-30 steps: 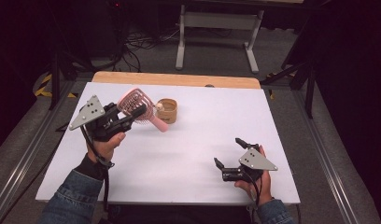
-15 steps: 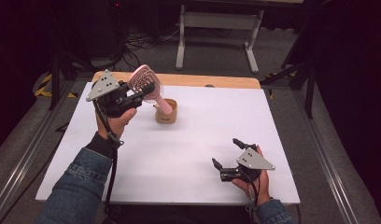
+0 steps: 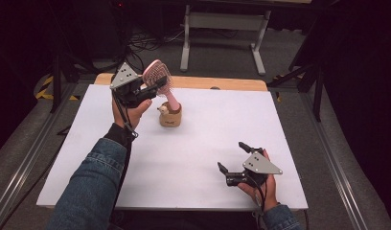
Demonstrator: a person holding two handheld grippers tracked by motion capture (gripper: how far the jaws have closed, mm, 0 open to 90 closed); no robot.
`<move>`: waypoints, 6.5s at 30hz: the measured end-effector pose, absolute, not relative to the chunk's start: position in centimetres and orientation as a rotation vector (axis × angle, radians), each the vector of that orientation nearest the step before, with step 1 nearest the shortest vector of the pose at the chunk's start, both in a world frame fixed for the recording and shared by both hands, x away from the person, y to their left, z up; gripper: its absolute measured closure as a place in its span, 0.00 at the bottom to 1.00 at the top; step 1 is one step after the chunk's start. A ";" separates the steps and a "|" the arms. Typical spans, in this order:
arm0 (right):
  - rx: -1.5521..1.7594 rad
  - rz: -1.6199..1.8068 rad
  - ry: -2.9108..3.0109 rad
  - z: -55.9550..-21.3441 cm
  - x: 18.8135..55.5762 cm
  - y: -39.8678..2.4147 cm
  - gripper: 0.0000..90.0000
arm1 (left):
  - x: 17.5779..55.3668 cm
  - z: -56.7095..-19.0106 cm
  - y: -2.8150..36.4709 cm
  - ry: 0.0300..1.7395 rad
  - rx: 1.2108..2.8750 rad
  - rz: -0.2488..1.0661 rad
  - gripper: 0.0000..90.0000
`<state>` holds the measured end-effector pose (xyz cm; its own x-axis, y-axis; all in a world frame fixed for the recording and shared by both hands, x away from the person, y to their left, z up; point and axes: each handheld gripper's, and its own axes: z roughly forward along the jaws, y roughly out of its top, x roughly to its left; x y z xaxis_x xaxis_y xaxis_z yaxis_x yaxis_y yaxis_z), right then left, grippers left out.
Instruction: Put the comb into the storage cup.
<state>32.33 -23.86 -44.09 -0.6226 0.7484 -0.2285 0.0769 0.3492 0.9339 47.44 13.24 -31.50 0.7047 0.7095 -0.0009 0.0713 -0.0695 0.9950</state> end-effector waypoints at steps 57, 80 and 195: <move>0.678 1.212 2.082 -45.1 32.9 -22.2 0.10 | 53.2 -37.9 14.1 0.895 1.669 0.572 0.61; 0.666 1.201 2.096 -45.2 32.9 -22.1 0.10 | 53.4 -39.2 16.4 0.989 1.588 0.524 0.59; 0.647 1.157 2.055 -44.7 32.7 -22.3 0.10 | 50.8 -35.2 17.6 0.868 1.773 0.743 0.17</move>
